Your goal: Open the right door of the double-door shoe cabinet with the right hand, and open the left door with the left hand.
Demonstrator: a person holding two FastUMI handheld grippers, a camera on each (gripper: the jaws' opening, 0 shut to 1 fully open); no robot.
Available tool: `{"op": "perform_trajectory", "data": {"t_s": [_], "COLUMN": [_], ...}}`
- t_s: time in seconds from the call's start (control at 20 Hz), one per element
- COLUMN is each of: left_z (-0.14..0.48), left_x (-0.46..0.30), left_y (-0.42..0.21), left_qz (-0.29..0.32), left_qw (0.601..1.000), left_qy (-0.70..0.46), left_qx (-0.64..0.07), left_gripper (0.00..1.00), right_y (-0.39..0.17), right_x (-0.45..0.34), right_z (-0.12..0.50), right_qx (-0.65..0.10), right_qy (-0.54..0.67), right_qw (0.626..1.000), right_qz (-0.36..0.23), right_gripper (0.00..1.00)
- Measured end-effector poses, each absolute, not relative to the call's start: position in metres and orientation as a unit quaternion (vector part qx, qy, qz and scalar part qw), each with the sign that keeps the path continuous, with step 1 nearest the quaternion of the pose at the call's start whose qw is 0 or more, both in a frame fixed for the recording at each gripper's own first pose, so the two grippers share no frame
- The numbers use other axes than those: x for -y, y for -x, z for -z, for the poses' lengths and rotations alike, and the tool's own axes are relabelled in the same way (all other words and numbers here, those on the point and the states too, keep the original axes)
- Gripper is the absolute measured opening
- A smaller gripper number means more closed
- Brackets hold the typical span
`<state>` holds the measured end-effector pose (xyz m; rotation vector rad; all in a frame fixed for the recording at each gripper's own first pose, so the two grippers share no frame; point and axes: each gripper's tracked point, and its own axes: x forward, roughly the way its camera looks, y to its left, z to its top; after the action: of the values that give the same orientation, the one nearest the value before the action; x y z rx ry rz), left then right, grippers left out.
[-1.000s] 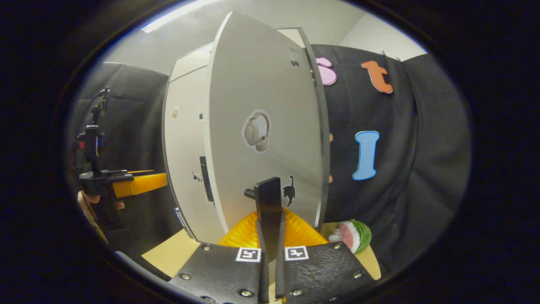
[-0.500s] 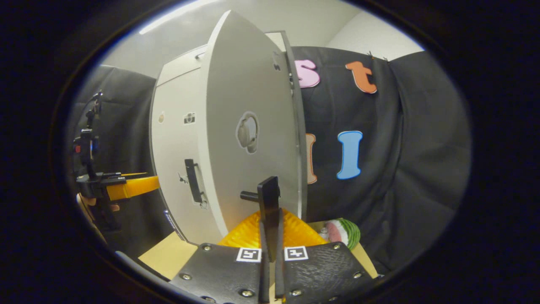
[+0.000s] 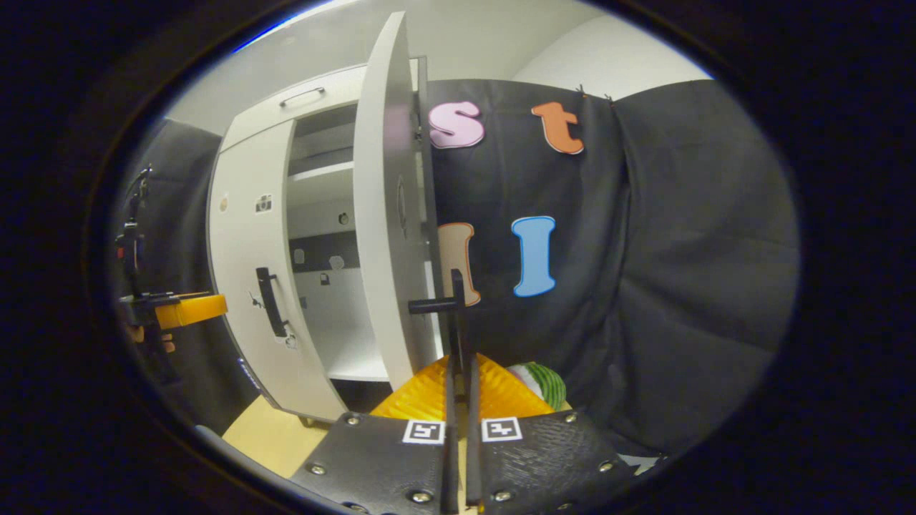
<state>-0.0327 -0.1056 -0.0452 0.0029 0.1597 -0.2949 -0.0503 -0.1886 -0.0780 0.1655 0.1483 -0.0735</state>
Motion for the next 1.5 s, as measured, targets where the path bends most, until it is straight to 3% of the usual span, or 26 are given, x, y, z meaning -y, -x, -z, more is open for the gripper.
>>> {"op": "perform_trajectory", "data": {"t_s": [1.1,1.15,1.2,1.4,1.5], "left_z": [0.08,0.083,0.084,0.088,0.091], "left_x": [0.123,0.124,0.124,0.125,0.127], "left_y": [-0.035,-0.038,-0.042,-0.055,-0.062], "left_qz": [0.128,0.127,0.124,0.116,0.112], "left_qw": [0.987,0.987,0.987,0.988,0.989], "left_qy": [-0.012,-0.011,-0.012,-0.016,-0.017], "left_qx": [-0.098,-0.099,-0.099,-0.097,-0.097], "left_gripper": [0.97,0.97,0.97,0.97,0.97], "right_y": [0.117,0.118,0.118,0.118,0.119], "right_x": [0.246,0.248,0.247,0.25,0.254], "right_z": [0.053,0.049,0.047,0.045,0.045], "right_qx": [-0.046,-0.043,-0.041,-0.037,-0.038], "right_qy": [-0.051,-0.054,-0.056,-0.054,-0.048], "right_qw": [0.986,0.986,0.986,0.986,0.985], "right_qz": [0.153,0.153,0.153,0.152,0.161], "right_gripper": [0.05,0.01,0.16,0.94,0.99]}}
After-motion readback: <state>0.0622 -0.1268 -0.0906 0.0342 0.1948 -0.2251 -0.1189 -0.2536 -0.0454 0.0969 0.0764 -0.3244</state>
